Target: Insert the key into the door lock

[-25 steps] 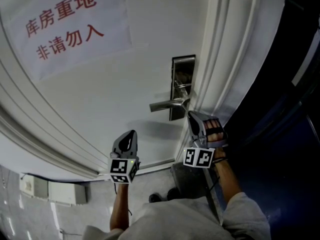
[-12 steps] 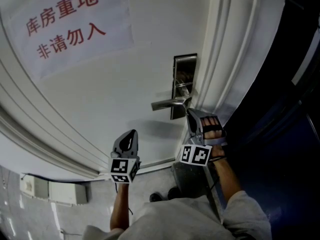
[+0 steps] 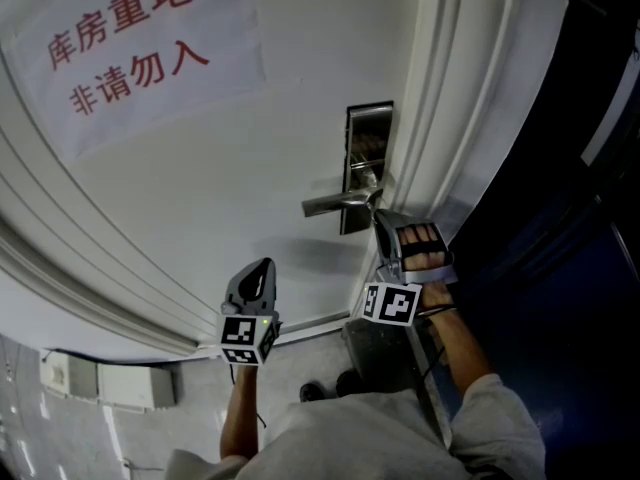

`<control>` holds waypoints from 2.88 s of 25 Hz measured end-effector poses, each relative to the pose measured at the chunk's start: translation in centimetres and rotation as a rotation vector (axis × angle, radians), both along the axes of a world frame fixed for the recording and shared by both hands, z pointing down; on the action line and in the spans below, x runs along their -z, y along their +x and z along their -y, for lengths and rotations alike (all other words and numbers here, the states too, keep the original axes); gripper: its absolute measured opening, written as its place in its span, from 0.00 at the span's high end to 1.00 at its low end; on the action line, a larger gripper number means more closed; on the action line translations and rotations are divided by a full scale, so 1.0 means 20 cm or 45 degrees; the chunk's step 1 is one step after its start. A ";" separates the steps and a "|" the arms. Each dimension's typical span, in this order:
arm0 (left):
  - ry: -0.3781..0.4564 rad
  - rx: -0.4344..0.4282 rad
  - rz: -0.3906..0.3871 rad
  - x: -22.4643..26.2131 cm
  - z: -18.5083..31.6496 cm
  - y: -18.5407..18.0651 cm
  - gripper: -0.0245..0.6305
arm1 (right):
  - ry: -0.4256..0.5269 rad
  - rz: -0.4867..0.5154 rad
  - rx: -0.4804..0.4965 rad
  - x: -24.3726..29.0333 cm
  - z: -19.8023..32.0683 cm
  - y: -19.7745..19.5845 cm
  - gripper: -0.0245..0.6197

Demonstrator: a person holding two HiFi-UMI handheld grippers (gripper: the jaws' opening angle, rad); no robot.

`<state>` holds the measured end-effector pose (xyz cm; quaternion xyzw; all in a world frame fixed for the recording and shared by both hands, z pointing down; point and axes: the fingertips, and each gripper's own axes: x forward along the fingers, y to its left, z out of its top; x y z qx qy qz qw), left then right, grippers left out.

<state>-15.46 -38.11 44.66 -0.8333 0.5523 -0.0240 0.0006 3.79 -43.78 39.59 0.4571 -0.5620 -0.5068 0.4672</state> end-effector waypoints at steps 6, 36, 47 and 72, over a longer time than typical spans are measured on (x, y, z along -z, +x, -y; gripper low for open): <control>-0.004 -0.016 -0.006 -0.02 0.00 0.02 0.94 | -0.004 0.004 -0.088 -0.03 0.00 -0.03 0.91; -0.019 -0.012 0.005 -0.03 0.02 0.00 0.94 | 0.028 -0.047 0.025 -0.02 0.13 -0.13 0.91; -0.020 -0.023 0.014 -0.03 0.00 0.03 0.94 | -0.038 -0.007 0.082 -0.08 0.09 -0.12 0.67; -0.028 -0.055 0.018 -0.05 0.03 0.10 0.94 | -0.460 1.440 -0.007 -0.21 -0.12 0.23 0.86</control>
